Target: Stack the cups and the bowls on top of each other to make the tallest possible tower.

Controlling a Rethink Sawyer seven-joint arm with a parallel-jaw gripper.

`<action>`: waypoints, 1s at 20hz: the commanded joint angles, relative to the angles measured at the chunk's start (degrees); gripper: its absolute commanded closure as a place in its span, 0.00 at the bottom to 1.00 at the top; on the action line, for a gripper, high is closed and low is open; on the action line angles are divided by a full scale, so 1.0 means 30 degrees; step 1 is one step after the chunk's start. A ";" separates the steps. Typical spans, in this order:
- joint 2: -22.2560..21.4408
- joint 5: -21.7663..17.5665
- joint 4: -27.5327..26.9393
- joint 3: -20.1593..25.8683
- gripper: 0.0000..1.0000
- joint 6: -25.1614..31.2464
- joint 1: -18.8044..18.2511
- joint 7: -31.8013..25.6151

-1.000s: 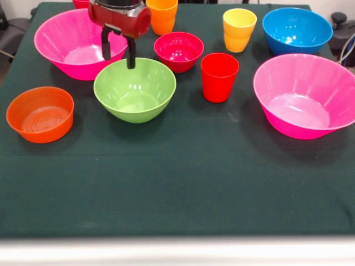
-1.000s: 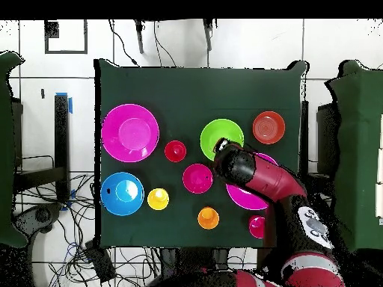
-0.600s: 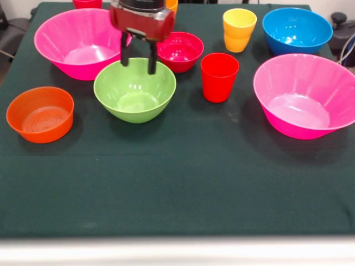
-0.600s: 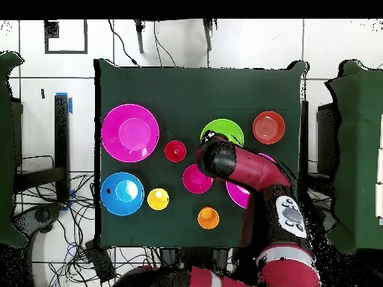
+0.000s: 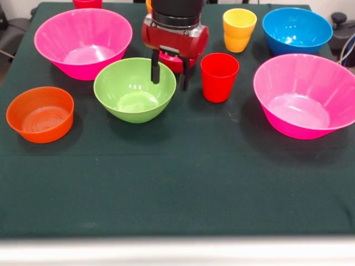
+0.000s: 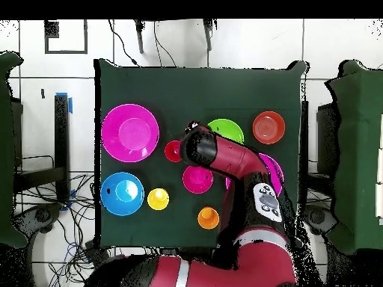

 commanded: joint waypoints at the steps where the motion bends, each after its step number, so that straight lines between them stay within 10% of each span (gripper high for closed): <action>1: 0.1705 0.1038 -0.1390 0.1507 0.00 0.0742 0.0085 0.3161; 20: 0.4542 0.1055 -0.3717 0.0117 0.00 -0.0243 0.0896 0.3147</action>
